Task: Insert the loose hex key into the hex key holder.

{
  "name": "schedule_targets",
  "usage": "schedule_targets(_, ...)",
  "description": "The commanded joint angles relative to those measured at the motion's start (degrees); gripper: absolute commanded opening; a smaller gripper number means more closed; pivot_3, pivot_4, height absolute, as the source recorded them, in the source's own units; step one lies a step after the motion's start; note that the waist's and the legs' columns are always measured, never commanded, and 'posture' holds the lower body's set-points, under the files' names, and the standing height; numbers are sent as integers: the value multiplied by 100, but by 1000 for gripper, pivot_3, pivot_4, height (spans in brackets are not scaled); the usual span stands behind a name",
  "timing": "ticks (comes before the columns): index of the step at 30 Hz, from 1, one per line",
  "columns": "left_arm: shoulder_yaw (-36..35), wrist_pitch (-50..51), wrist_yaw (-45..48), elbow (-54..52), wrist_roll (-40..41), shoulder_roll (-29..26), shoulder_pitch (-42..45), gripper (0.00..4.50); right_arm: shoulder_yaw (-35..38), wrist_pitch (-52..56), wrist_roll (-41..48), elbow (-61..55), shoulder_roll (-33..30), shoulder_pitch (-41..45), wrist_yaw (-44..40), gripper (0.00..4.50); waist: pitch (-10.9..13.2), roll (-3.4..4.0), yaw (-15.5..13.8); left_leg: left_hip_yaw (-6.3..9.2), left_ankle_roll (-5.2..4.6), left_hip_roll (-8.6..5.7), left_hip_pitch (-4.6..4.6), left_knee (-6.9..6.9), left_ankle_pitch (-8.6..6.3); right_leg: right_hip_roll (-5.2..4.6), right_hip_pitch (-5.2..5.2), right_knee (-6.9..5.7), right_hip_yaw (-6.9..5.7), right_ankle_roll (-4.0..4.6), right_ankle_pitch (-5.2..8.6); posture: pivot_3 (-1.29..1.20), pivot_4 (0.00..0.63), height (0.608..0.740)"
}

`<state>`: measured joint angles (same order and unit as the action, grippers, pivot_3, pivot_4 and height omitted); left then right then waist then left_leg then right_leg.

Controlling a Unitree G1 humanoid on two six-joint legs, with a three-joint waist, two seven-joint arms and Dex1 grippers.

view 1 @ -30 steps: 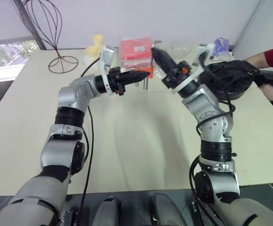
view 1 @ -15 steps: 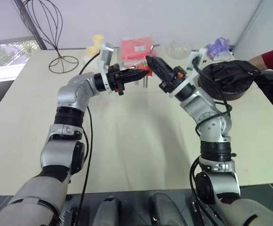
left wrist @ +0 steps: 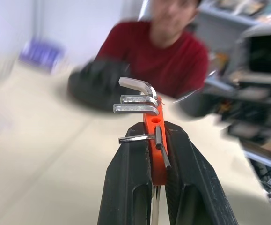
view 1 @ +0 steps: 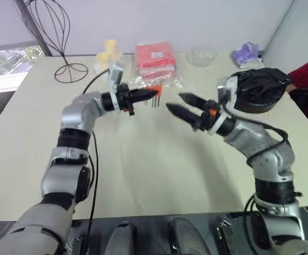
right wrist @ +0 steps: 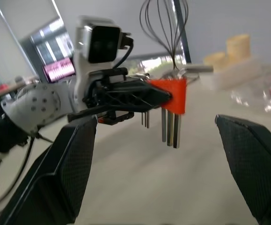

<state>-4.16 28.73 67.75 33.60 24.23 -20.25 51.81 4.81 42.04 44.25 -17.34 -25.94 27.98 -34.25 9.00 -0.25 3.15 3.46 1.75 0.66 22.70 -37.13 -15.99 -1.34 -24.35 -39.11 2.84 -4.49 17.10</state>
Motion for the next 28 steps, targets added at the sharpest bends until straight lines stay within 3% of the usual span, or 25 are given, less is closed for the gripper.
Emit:
schedule_targets(1, -296, 1035, -446, -811, 449, -136, -599, 0, 48, -115, -80, -297, -58, -50, 11, 4168, 3, -5, 31, 2, 0, 3, 1, 0, 0, 0, 0, 0, 0, 0, 0, 0, 150, 740)
schedule_targets(5, -372, 1894, -1034, -1485, 645, -155, -1342, 0, -33, -241, -259, -203, 82, -82, 107, 4168, 8, -13, -13, 7, 1, 11, 5, -5, 0, -5, 0, -3, -1, 0, 0, 0, 150, 740)
schedule_targets(8, -246, 1907, -1262, -1581, 483, -232, -1587, 0, -95, -317, -366, -123, 252, -46, 182, 4168, 8, -13, -73, 5, 2, 8, 4, -7, 1, -8, 1, -2, -2, 0, 0, 0, 150, 740)
schedule_targets(11, -313, 2007, -1475, -1531, 509, -287, -1642, 1256, -98, -336, -364, -69, 424, 7, 241, 4232, 8, -13, -101, 5, 2, 6, 5, -7, 1, -11, 1, -2, -3, 0, 0, 0, 150, 740)
schedule_targets(17, -96, 1641, -1711, -1696, 169, -575, -1952, 4470, -91, -316, -357, -30, 459, 37, 220, 4232, 8, -13, -94, 4, 3, 5, 4, -6, 1, -14, 1, -2, -4, 0, 0, 0, 150, 740)
schedule_targets(22, 3, 501, -2457, -1695, -675, -901, -2303, 4470, -52, -279, -334, -84, 366, -67, 193, 4232, 8, -12, -54, 0, 3, 7, -9, -1, 1, -15, 6, -2, 0, 0, 0, 0, 150, 740)
schedule_targets(28, -818, 450, -3009, -2909, -149, -845, -2506, 4470, 20, -365, -423, -184, 350, -380, 366, 4232, 9, -15, -75, 0, 2, 18, -7, 1, 1, -19, 7, -2, 3, 1, -1, 0, 150, 740)
